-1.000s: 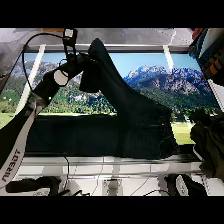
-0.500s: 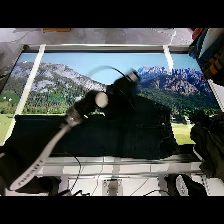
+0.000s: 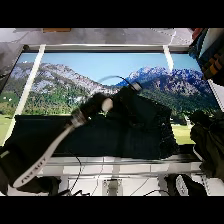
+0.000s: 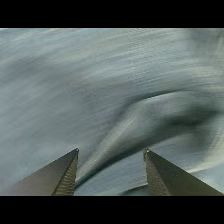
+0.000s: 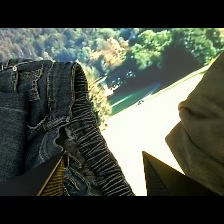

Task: Fold the clothes and pants, and hang the long-sleeved shirts on hangers.

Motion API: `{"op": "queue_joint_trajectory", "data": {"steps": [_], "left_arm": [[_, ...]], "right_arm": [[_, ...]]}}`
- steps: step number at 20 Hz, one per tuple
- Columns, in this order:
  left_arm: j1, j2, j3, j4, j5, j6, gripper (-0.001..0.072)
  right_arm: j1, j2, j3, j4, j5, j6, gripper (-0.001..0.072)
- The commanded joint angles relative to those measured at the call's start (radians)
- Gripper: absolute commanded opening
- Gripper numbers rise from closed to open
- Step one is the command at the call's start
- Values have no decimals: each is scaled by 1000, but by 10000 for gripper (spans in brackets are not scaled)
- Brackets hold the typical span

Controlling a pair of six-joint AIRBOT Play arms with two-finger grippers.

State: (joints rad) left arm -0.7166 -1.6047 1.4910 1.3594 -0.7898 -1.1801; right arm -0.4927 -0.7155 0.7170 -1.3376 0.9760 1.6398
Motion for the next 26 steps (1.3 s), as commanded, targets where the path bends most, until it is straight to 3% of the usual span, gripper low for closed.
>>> {"op": "queue_joint_trajectory", "data": {"steps": [1, 2, 6, 10, 13, 22, 23, 26], "left_arm": [[210, -1, -1, 61, -109, -291, 435], [266, -7, -1, 52, -145, -346, 436], [410, -96, -1, -179, -177, -343, 435], [423, -220, -1, -465, -202, -328, 435], [397, -285, -1, -629, -146, -323, 440], [327, -312, -1, -635, 103, -339, 437], [328, -312, -1, -635, 111, -338, 391], [339, -312, -1, -628, 117, -338, 82]], "right_arm": [[1, 0, 1, -2, 0, 0, 526], [1, 0, 1, -3, -2, 0, 526], [1, 0, 1, -2, -40, 0, 527], [1, 0, 1, -2, -45, 0, 526], [1, 0, 1, -2, -53, 0, 521], [1, 0, 1, -1, -53, 0, 521], [1, 0, 1, -2, -53, 0, 522], [1, 0, 1, -2, -53, 0, 521]]}}
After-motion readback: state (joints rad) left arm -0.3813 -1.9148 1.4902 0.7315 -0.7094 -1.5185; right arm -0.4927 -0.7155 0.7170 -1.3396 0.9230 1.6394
